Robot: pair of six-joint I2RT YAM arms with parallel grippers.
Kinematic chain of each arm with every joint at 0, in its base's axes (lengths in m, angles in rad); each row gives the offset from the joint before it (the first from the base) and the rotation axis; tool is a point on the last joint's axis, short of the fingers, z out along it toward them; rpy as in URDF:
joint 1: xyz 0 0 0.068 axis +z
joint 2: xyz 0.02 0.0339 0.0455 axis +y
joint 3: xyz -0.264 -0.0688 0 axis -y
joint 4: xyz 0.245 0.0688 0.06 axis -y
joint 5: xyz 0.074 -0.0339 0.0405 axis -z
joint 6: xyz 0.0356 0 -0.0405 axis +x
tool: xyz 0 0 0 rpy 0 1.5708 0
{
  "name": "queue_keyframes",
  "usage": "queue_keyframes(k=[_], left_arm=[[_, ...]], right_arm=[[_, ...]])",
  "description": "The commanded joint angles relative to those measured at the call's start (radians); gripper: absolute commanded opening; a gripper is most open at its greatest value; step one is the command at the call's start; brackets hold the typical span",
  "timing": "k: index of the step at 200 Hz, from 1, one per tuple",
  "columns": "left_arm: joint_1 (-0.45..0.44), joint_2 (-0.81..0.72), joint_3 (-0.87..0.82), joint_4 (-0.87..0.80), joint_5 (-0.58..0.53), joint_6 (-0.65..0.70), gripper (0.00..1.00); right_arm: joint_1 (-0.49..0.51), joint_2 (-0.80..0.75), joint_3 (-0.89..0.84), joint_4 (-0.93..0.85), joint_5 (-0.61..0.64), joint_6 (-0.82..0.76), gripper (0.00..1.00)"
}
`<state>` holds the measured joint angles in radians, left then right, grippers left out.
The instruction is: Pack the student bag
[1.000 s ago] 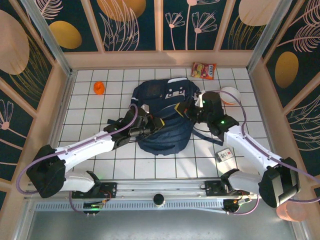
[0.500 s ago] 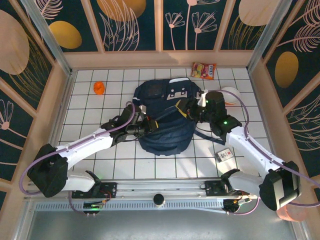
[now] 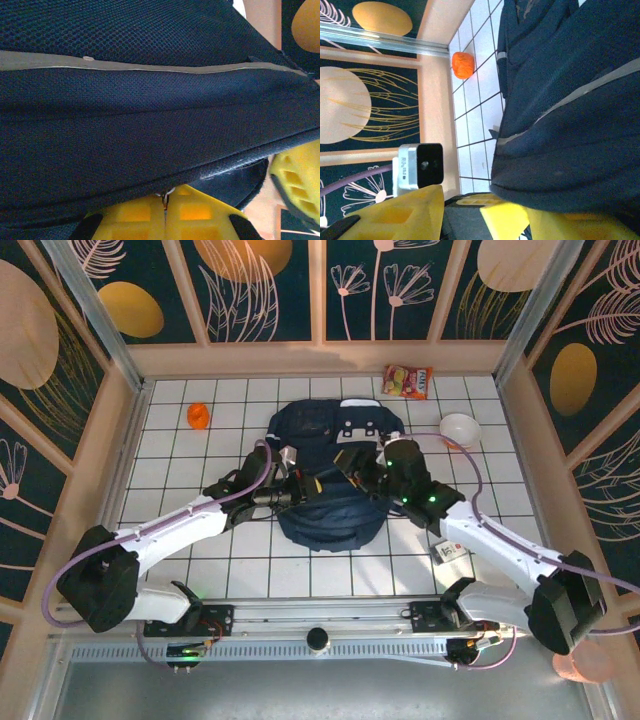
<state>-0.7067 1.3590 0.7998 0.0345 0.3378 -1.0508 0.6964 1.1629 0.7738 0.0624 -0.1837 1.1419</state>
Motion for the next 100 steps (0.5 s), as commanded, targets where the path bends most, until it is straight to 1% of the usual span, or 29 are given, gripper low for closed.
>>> queue_keyframes(k=[1, 26, 35, 42, 55, 62, 78, 100], left_arm=[[0.001, 0.008, 0.042, 0.073, 0.029, 0.01, 0.0], [0.001, -0.001, 0.034, 0.038, 0.008, 0.024, 0.0], [0.001, -0.007, 0.028, 0.035, 0.004, 0.022, 0.0], [0.001, -0.009, 0.028, 0.026, -0.005, 0.023, 0.0], [0.004, -0.017, 0.035, -0.028, -0.051, 0.038, 0.0], [0.008, -0.023, 0.035, -0.054, -0.081, 0.048, 0.0], [0.04, -0.048, 0.007, -0.084, -0.118, 0.059, 0.0], [0.103, -0.079, -0.038, -0.107, -0.134, 0.096, 0.0]], right_arm=[[0.021, 0.048, -0.014, 0.094, 0.052, 0.032, 0.47], [0.025, 0.099, -0.02, 0.109, 0.053, 0.025, 0.46], [0.022, 0.112, -0.02, 0.111, 0.054, 0.017, 0.43], [0.016, 0.119, -0.017, 0.109, 0.049, 0.007, 0.32], [0.0, 0.127, -0.008, 0.095, 0.02, -0.025, 0.08], [-0.009, 0.121, -0.008, 0.096, -0.003, -0.048, 0.0], [-0.05, 0.09, -0.011, 0.084, -0.085, -0.095, 0.0], [-0.137, 0.04, 0.015, 0.046, -0.246, -0.175, 0.0]])
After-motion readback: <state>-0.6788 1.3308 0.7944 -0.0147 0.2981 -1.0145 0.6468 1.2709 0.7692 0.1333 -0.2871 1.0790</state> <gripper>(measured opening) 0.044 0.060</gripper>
